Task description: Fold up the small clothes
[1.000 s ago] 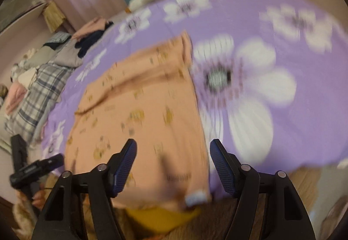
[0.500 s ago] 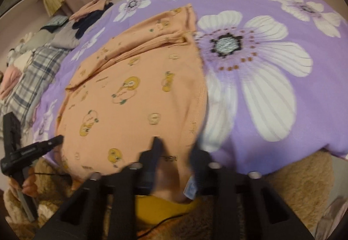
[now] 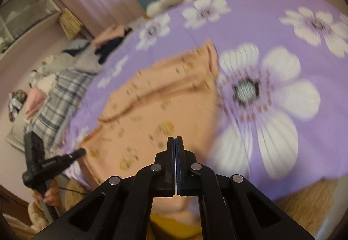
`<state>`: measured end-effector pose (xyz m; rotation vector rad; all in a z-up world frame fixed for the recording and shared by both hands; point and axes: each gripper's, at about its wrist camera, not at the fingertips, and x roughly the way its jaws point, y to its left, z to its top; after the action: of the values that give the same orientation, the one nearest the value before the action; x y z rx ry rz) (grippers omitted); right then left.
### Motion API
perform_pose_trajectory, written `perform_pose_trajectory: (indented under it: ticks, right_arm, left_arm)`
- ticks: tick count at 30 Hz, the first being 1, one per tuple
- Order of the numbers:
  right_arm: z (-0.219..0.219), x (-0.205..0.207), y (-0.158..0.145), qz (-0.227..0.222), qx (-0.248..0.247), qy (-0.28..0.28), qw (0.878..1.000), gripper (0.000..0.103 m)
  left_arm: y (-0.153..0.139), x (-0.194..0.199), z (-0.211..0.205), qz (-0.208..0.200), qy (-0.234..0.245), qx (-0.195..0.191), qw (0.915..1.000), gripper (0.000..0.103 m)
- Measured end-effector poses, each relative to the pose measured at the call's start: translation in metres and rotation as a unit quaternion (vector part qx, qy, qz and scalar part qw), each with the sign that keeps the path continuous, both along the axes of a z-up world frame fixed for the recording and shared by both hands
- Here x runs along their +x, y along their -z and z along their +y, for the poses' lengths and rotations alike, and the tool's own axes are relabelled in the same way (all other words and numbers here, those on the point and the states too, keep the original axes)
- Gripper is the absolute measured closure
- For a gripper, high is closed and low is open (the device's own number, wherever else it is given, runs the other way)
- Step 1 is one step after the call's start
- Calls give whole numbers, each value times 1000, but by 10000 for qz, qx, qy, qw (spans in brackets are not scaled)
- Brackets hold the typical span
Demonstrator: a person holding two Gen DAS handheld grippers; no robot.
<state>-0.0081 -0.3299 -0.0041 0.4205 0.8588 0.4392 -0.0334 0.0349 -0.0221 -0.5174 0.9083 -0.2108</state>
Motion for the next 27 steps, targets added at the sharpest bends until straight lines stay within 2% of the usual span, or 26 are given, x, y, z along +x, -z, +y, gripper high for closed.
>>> perform_pose_trajectory:
  ticks: [4,8,10,12,13,14,15,16,17,18,20,26,27]
  right_arm:
    - [10,6,1,35,-485,135,9987,101]
    - [5,7,17,330,-459,271,9980,99]
    - [2,4,25,494,-663,389,9958,99]
    - [-2,1,30,609,-802,467,9938,97]
    - [-5,-2,34,699,-782,488,9933,94]
    - [-7,-3,35,754,-753,494,9931,82]
    - [-8,-5,38,802,-727,496,9929,67]
    - [-8,-7,38,819,-745,494,9926,59]
    - [-7,-10,38,800,-819,483,9922,53]
    - [-5,-12,38,772,-901,455,9919,53]
    - [-2,-14,40,762,-1070,388,9906,53]
    - [4,-16,56,976,-1102,189,9889,53]
    - [6,-16,57,956,-1117,174,9890,53]
  left_arm:
    - [-4,4,2,-74,-41,202,9998,100]
    - [13,7,-2,234,235,212,9992,100]
    - [20,7,-3,376,232,282,9986,100]
    - [24,7,-3,432,202,360,9982,95]
    - [24,7,-2,452,179,384,9981,94]
    - [24,7,-1,451,159,399,9981,91]
    - [23,6,0,449,140,420,9980,83]
    - [23,5,1,453,112,466,9978,77]
    - [22,3,2,448,81,531,9975,66]
    - [23,2,3,452,45,587,9972,58]
    - [27,-1,4,523,0,688,9963,55]
    - [43,-10,4,718,78,403,9966,57]
    - [45,-10,2,716,136,316,9968,63]
